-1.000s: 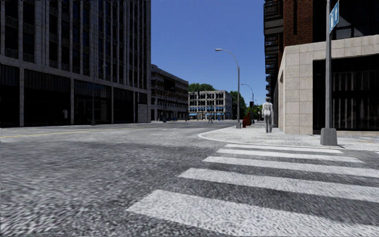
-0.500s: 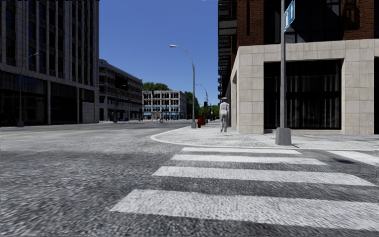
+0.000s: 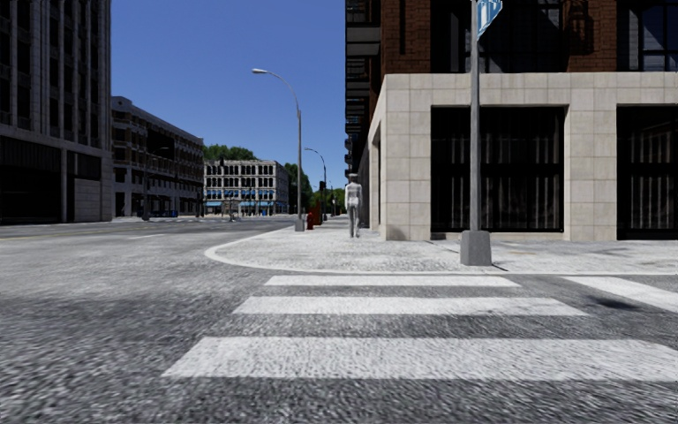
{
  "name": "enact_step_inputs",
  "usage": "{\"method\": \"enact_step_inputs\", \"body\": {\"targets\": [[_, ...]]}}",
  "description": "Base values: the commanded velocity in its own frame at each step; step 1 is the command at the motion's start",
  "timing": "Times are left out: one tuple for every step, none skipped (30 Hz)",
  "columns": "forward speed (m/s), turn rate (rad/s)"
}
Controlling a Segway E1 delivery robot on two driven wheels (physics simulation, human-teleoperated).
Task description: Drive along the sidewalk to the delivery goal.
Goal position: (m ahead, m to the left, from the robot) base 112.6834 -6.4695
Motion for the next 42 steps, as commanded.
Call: {"method": "enact_step_inputs", "body": {"targets": [[2.00, 0.00], [2.00, 0.00], [2.00, 0.00], [2.00, 0.00], [2.00, 0.00], [2.00, 0.00], [2.00, 0.00], [2.00, 0.00], [2.00, 0.00], [2.00, 0.00], [2.00, 0.00], [2.00, 0.00], [2.00, 0.00], [2.00, 0.00], [2.00, 0.00], [2.00, 0.00], [2.00, 0.00], [2.00, 0.00], [2.00, 0.00], [2.00, 0.00], [2.00, 0.00], [2.00, 0.00], [2.00, 0.00], [2.00, 0.00], [2.00, 0.00], [2.00, 0.00], [2.00, 0.00], [2.00, 0.00], [2.00, 0.00], [2.00, 0.00], [2.00, 0.11], [2.00, 0.11], [2.00, 0.16], [2.00, 0.16], [2.00, 0.08], [2.00, 0.08], [2.00, 0.00], [2.00, 0.00], [2.00, 0.00], [2.00, 0.00], [2.00, 0.00], [2.00, 0.00]]}}
